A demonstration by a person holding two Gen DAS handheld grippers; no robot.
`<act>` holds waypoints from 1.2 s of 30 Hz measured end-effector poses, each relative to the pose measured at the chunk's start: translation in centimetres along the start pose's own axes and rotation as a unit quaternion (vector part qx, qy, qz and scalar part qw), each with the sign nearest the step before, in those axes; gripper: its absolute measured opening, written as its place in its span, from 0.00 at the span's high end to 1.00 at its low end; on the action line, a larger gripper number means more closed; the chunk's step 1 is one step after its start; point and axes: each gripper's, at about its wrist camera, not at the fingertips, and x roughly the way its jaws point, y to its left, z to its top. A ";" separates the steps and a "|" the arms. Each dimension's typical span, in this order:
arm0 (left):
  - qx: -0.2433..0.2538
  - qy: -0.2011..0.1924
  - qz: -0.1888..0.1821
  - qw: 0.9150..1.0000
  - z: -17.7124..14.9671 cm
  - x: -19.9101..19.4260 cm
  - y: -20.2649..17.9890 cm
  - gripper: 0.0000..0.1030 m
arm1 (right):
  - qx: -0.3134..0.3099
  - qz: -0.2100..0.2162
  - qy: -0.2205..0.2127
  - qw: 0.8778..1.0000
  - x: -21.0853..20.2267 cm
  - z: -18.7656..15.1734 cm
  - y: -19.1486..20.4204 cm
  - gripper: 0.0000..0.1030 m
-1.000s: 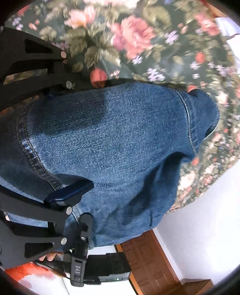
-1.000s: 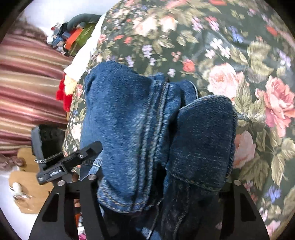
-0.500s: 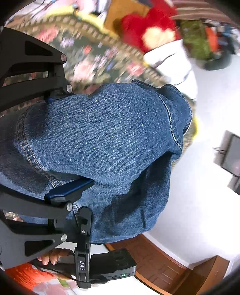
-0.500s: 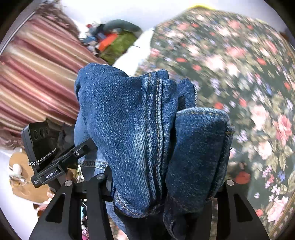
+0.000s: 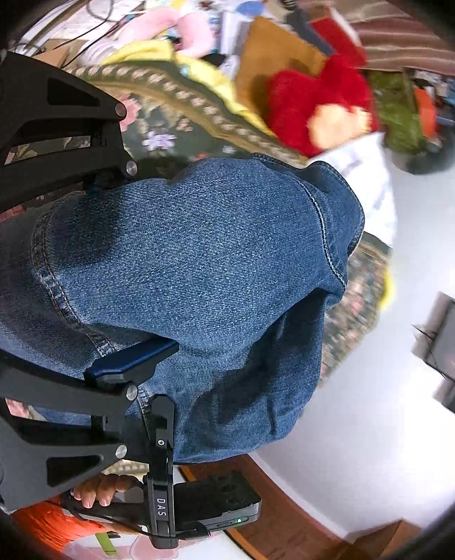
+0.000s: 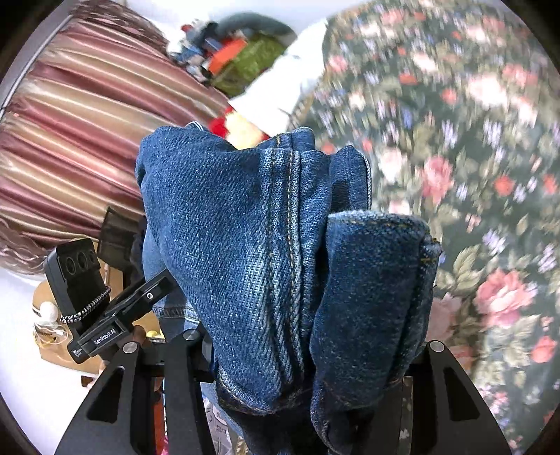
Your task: Fold large clothes
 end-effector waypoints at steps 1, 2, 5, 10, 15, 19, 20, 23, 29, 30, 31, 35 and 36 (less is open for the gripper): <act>-0.003 0.009 0.003 1.000 0.0 0.9 0.3 0.35 | 0.008 -0.001 0.009 1.000 1.1 0.0 -0.8 0.53; -0.004 0.022 0.008 1.000 -0.4 2.2 0.8 0.35 | 0.015 -0.001 0.018 1.000 2.1 0.1 -1.5 0.53; 0.010 0.048 0.026 0.998 -1.4 5.3 1.5 0.35 | 0.042 -0.012 0.052 0.998 5.7 -0.1 -4.6 0.53; 0.011 0.035 0.032 0.999 -2.1 6.4 2.0 0.29 | 0.020 -0.043 0.059 0.997 7.6 0.0 -6.2 0.53; 0.039 0.021 0.059 0.997 -3.3 5.7 2.6 0.27 | 0.000 -0.051 0.075 0.996 6.5 0.3 -5.7 0.52; 0.087 -0.015 0.121 0.989 -3.7 3.0 2.0 0.27 | -0.018 -0.075 0.076 0.994 5.2 -0.7 -4.7 0.52; 0.097 -0.023 0.134 0.986 -3.8 2.2 2.0 0.27 | -0.026 -0.084 0.074 0.993 4.9 -1.0 -4.4 0.51; 0.100 -0.035 0.151 0.983 -3.5 0.4 2.4 0.27 | -0.050 -0.095 0.076 0.991 3.9 -1.6 -3.5 0.51; 0.091 -0.063 0.160 0.981 -1.7 -0.4 2.6 0.27 | -0.115 -0.198 0.006 0.973 -0.3 -2.9 -1.7 0.32; 0.093 -0.066 0.160 0.980 -1.5 -0.3 2.5 0.27 | -0.121 -0.214 -0.018 0.969 -1.4 -2.9 -1.4 0.28; 0.098 -0.069 0.161 0.980 -1.2 -0.2 2.3 0.26 | -0.123 -0.221 -0.032 0.967 -2.0 -2.8 -1.2 0.26; 0.120 -0.076 0.169 0.975 0.5 1.9 1.4 0.24 | -0.123 -0.187 -0.081 0.971 -3.7 -0.9 0.3 0.22; 0.123 -0.075 0.174 0.974 0.9 2.6 1.3 0.24 | -0.126 -0.183 -0.089 0.971 -3.3 -0.2 0.9 0.22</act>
